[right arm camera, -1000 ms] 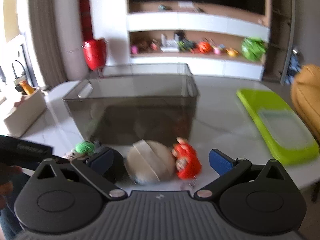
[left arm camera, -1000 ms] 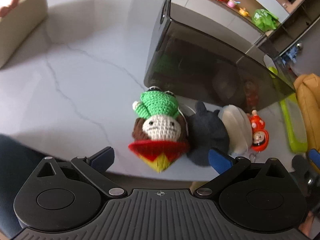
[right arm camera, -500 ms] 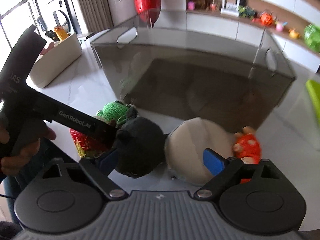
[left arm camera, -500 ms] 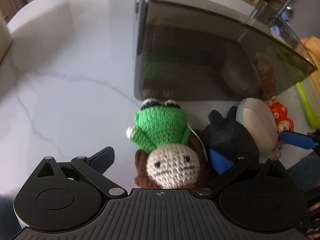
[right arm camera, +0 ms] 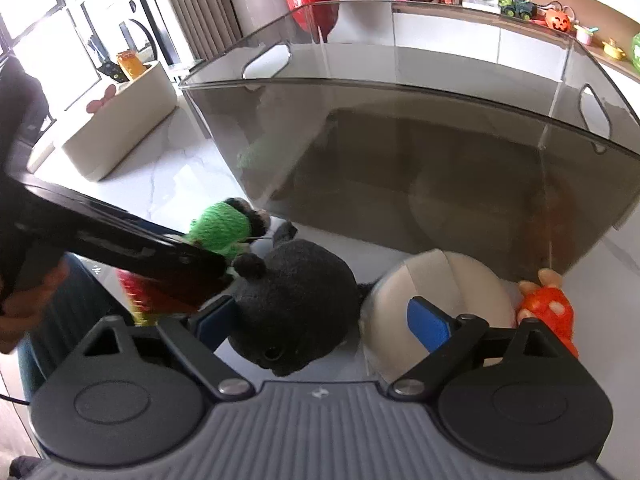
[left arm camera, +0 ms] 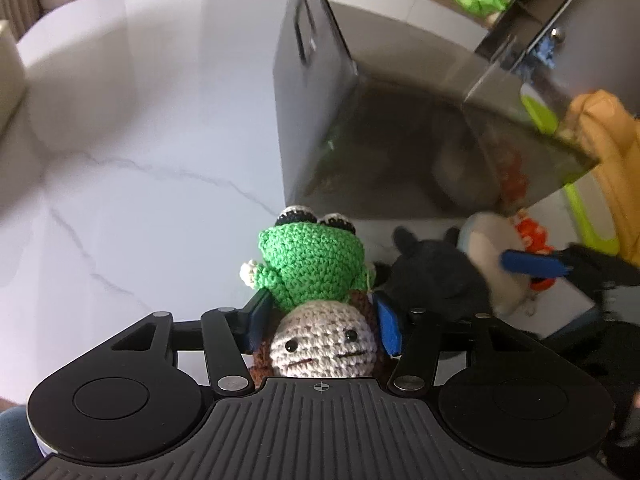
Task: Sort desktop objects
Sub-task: 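Grasp the crocheted doll with red hat using the left tool and lift it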
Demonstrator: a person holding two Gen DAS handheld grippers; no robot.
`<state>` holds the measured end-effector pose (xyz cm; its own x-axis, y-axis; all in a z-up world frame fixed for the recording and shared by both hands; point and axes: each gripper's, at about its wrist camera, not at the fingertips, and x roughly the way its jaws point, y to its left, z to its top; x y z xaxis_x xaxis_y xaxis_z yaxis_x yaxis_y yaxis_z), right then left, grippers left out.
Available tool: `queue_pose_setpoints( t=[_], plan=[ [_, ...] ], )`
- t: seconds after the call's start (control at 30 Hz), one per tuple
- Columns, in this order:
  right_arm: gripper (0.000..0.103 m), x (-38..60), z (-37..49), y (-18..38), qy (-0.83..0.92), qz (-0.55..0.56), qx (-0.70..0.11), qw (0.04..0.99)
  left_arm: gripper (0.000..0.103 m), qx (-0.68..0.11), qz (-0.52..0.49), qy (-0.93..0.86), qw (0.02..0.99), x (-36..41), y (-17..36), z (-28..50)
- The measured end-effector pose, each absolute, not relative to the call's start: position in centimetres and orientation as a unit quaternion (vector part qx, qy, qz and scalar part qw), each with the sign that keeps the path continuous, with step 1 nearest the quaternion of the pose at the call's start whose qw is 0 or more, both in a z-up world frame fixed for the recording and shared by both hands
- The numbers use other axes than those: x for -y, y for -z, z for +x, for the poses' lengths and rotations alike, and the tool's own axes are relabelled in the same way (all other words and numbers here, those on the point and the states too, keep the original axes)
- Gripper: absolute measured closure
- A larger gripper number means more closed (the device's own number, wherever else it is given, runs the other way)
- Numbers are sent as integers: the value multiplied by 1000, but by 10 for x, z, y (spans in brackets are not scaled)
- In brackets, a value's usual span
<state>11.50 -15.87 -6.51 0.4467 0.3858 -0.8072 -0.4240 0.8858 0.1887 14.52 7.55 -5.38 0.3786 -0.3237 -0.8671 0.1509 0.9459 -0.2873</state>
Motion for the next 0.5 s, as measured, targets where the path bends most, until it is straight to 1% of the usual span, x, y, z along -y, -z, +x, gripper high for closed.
queue_pose_setpoints(
  t=[0.13,0.23,0.3,0.33,0.37,0.4,0.5],
  plan=[
    [9,159,122,69,-255,-15,-462,849,45,-523,-111,145,832,-90,12,142],
    [9,161,127,71,-262,-11,-451,853,45,-481,-140,159,851,-97,-39,140],
    [9,166,129,72,-268,1,-446,854,47,-453,-127,153,869,-91,-70,147],
    [9,169,131,73,-270,12,-445,854,71,-439,-114,153,878,-84,-82,154],
    [9,172,132,74,-273,25,-442,854,88,-431,-101,149,884,-76,-93,163],
    [9,174,136,75,-276,39,-439,854,100,-431,-94,147,885,-65,-101,176],
    [9,183,141,78,-281,73,-432,854,99,-441,-104,143,880,-38,-105,215]
  ],
)
